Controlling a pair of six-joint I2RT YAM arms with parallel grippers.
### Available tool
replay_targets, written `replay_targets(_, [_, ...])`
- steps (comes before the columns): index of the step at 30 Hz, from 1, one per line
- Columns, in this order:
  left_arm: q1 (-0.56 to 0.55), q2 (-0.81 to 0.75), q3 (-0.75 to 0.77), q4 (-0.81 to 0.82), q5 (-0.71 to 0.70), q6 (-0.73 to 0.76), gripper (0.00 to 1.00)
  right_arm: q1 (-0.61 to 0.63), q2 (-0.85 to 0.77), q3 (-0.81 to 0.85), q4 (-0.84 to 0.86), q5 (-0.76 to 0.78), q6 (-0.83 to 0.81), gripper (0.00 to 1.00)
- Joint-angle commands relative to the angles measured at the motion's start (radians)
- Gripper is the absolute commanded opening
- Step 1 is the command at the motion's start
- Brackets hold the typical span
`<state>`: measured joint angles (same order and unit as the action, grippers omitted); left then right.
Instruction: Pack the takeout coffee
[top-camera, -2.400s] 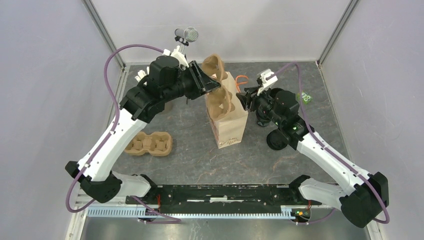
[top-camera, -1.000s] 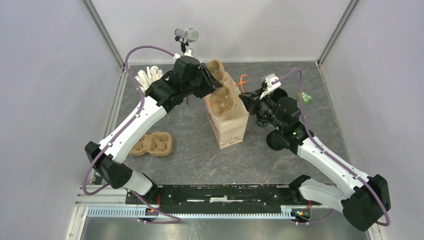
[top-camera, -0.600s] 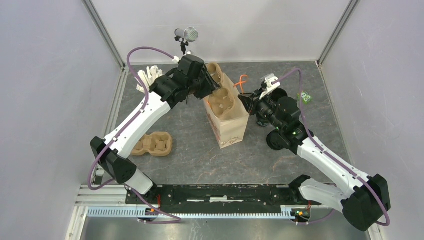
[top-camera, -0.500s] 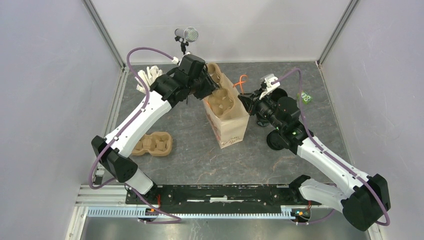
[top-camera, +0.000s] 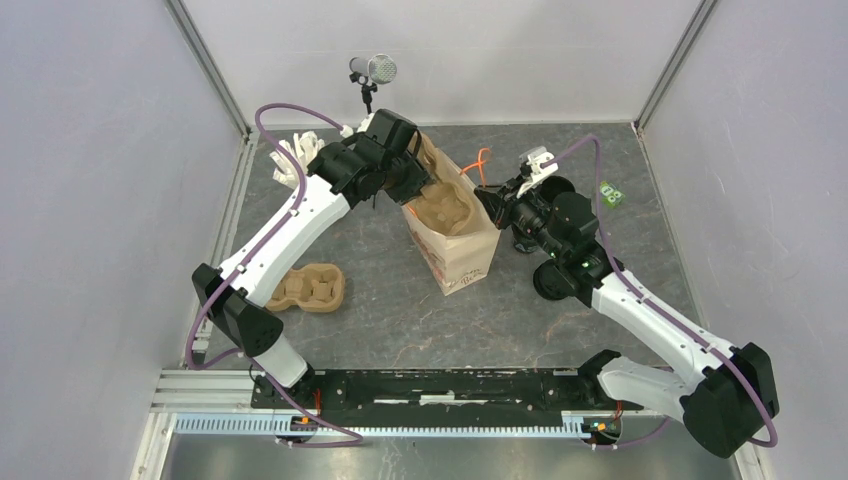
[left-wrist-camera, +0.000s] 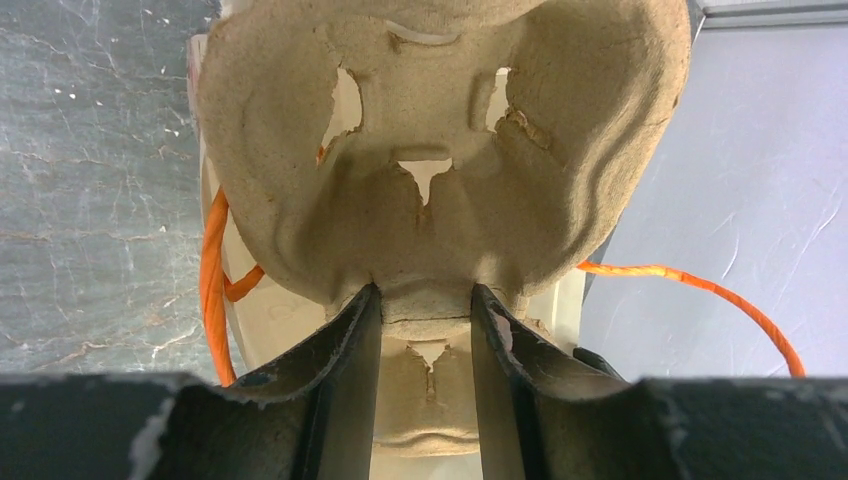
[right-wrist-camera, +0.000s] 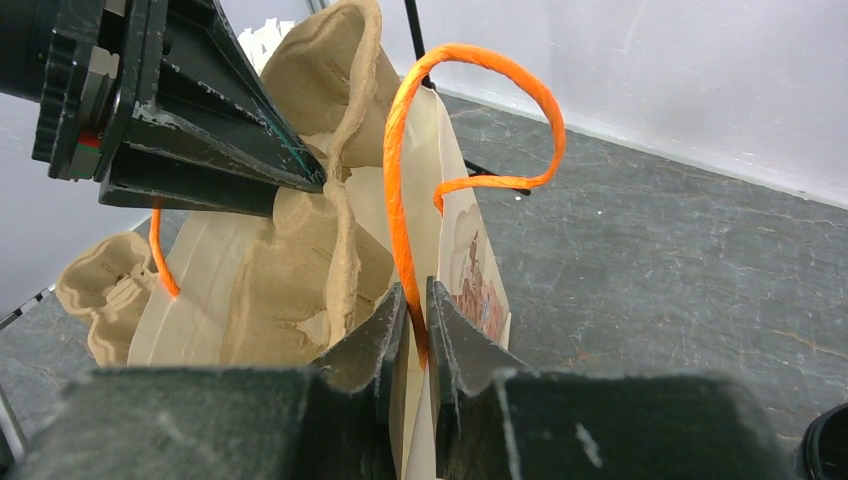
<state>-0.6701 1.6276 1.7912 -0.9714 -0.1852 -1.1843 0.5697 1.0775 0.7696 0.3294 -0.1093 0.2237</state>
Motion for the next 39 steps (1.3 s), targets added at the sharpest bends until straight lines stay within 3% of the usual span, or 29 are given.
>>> replay_targets(1, [-0.009,0.012,0.042,-0.044,-0.002,-0.107,0.32,0.005,0.012,-0.012,0.021,-0.01,0.007,0.16])
replay_targets(18, [-0.03,0.022,0.07,-0.16,-0.059,-0.2,0.33,0.006,0.003,-0.019,0.019,0.007,0.004,0.17])
replay_targets(39, [-0.046,0.081,0.065,-0.154,-0.023,-0.247,0.32,0.007,-0.004,-0.029,0.02,0.015,-0.005,0.18])
